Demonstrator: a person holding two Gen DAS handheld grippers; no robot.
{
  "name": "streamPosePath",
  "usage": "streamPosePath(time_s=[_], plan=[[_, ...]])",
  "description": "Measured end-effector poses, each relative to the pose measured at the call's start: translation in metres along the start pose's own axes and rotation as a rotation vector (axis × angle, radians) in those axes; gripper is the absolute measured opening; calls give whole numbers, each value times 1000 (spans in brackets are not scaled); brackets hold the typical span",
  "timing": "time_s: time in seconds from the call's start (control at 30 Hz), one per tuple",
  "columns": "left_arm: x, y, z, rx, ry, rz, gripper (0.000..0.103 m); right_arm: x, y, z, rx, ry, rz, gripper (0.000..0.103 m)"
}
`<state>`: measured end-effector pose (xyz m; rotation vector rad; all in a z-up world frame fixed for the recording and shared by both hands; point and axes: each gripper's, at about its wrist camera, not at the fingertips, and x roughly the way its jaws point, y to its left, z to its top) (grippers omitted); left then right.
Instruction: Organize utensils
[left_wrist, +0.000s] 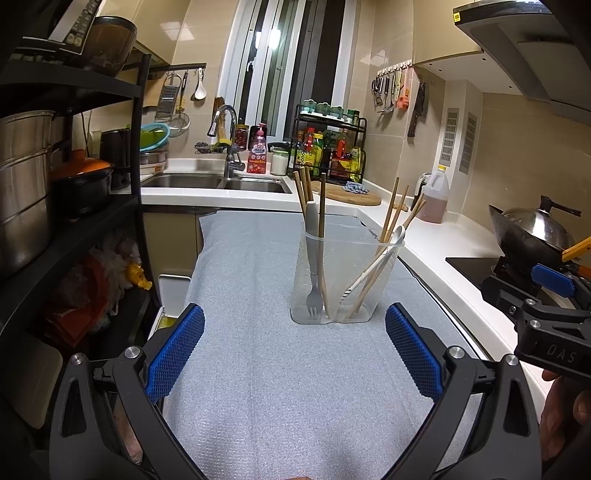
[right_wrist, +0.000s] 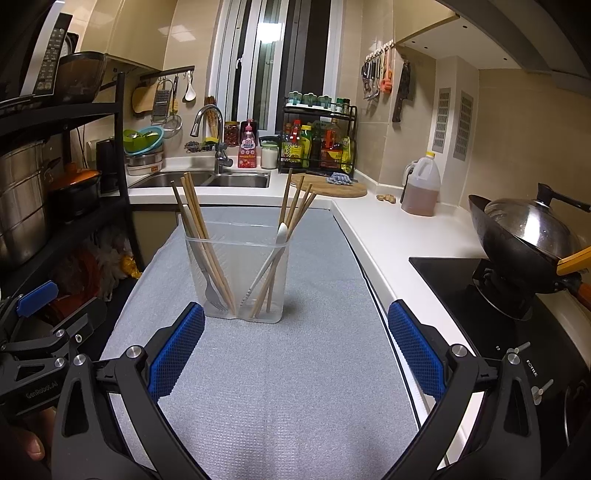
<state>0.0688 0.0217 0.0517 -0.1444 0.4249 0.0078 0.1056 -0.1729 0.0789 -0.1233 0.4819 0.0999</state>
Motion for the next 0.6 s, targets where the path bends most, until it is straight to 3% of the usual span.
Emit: streamPosePath(time_s=[0.6], plan=[[2,0,-1,2,17,-1,95,0,1,-1,-2,-1,-2,98]])
